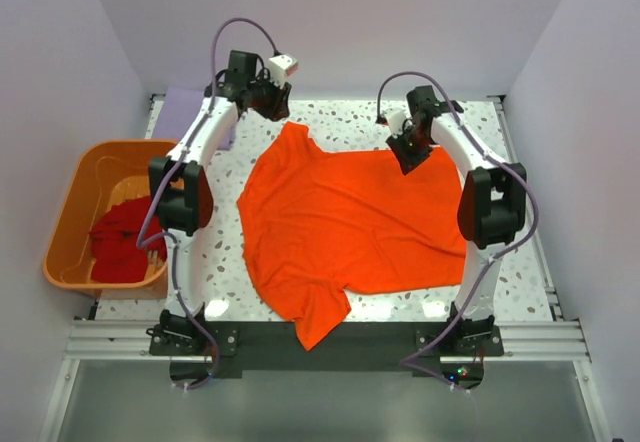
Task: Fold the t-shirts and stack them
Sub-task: Flatten the tshirt out
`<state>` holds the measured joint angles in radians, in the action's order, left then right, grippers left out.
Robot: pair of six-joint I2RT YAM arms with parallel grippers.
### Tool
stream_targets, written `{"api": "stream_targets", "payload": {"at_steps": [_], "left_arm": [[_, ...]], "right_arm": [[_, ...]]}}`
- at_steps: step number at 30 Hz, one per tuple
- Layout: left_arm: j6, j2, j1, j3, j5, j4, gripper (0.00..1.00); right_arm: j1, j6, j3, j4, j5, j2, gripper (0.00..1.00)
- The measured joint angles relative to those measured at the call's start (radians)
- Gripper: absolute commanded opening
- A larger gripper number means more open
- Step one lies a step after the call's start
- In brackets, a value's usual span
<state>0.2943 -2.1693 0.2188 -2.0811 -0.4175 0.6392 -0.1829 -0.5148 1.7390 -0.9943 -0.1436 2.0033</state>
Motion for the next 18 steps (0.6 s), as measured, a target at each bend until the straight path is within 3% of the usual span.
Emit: {"api": "stream_targets", "payload": {"at_steps": [8,18], "left_arm": [[-0.109,-0.167,0.086,-0.054,0.020,-0.183,0.19],[-0.120,-0.283,0.196,-0.115,0.150,-0.222,0.22]], "right_arm": [[0.000,0.084,0.062,0.115,0.014,0.131,0.18],[0.029,0.126,0.020,0.157,0.020,0.141,0.18]]}}
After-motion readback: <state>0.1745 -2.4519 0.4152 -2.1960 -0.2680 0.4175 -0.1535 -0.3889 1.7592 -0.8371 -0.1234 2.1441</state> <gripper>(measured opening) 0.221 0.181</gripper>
